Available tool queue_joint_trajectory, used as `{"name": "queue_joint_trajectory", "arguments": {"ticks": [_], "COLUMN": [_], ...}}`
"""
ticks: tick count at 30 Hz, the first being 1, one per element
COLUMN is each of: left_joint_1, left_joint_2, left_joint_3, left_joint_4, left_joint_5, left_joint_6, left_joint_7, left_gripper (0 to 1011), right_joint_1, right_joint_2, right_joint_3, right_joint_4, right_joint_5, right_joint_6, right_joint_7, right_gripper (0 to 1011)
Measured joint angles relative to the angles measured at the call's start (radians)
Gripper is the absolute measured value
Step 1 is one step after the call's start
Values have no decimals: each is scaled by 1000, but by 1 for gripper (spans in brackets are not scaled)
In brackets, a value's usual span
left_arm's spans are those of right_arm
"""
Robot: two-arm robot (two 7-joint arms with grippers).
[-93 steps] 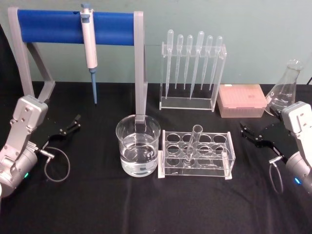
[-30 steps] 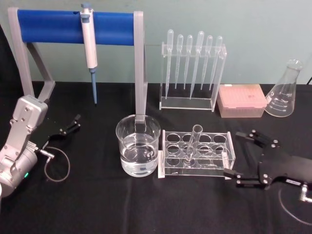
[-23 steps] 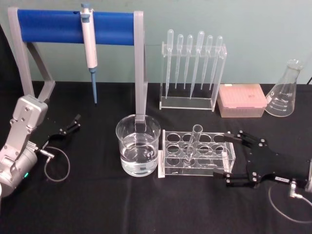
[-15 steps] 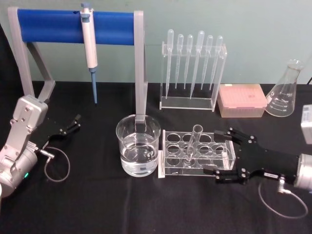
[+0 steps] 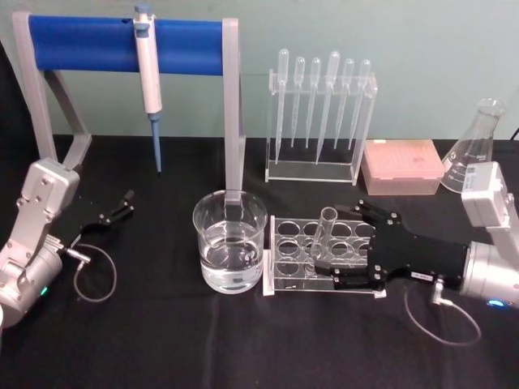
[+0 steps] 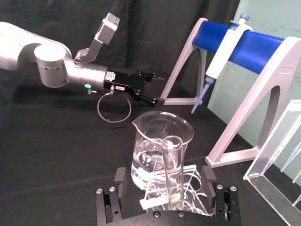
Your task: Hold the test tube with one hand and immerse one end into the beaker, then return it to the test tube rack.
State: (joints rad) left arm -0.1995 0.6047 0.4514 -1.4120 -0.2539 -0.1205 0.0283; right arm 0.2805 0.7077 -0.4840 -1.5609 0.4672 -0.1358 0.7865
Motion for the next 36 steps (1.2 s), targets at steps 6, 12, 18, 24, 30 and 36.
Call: {"name": "queue_joint_trajectory", "arguments": {"ticks": [6, 12, 18, 24, 30, 36], "left_joint_1": [0, 0, 0, 0, 0, 0], "left_joint_2": [0, 0, 0, 0, 0, 0], "left_joint_3": [0, 0, 0, 0, 0, 0], "left_joint_4": [0, 0, 0, 0, 0, 0], "left_joint_5": [0, 0, 0, 0, 0, 0], "left_joint_6": [0, 0, 0, 0, 0, 0], "left_joint_7": [0, 0, 0, 0, 0, 0], "left_gripper": [1000, 1000, 1000, 1000, 1000, 1000], "right_joint_1": [25, 24, 23, 22, 22, 21], "right_joint_2": [-28, -26, -25, -24, -24, -23], "right_joint_3": [-13, -13, -12, -11, -11, -10], "right_joint_4": [27, 26, 24, 23, 22, 21], "right_joint_5": [-17, -16, -16, -16, -15, -14], "right_joint_6": [-10, -10, -10, -10, -10, -10], "right_joint_7": [-11, -11, -11, -11, -10, -10], "right_gripper": [1002, 1002, 964, 787, 630, 426]}}
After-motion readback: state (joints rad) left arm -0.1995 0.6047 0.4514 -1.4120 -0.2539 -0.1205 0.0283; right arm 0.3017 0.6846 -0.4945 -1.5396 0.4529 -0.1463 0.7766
